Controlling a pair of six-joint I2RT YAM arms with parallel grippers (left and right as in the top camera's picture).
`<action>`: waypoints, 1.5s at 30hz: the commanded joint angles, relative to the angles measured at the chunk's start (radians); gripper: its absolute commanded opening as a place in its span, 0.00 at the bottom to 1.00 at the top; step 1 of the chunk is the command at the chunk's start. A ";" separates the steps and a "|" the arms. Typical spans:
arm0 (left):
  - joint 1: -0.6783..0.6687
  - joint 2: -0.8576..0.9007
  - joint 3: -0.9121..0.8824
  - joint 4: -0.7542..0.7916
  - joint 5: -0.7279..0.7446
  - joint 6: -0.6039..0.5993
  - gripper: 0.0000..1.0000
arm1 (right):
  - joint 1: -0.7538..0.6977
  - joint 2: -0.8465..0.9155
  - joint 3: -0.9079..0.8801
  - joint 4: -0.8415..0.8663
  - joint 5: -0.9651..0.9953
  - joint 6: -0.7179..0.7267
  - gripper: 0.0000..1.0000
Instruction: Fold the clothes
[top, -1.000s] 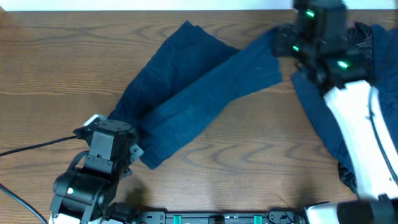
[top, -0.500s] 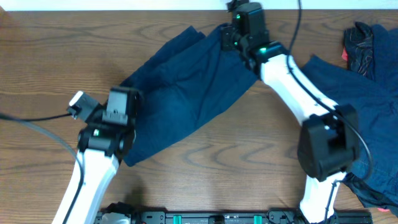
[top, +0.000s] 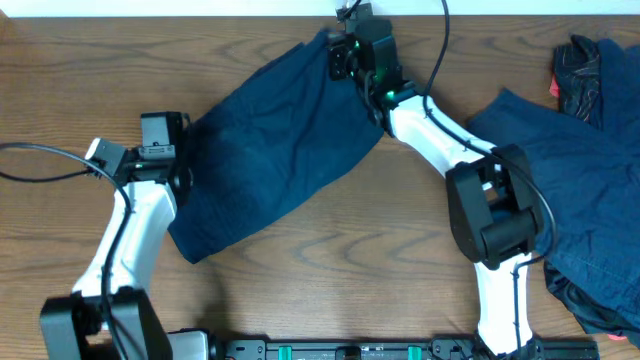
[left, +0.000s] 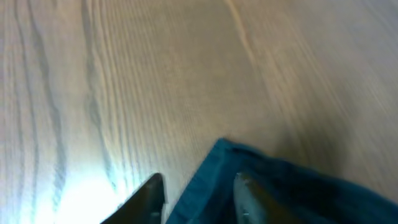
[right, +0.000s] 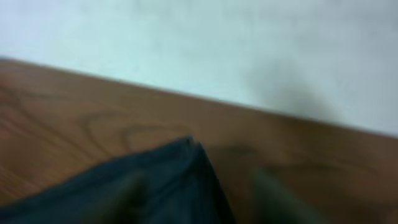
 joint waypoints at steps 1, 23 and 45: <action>0.006 0.006 0.000 0.004 -0.002 0.112 0.50 | -0.015 0.001 0.021 -0.050 0.025 -0.031 0.99; 0.004 -0.135 0.017 -0.240 0.616 0.342 0.54 | -0.177 -0.049 -0.045 -0.771 -0.375 -0.059 0.99; -0.074 -0.135 0.017 -0.282 0.683 0.391 0.54 | -0.196 0.024 -0.044 -0.826 -0.173 0.077 0.01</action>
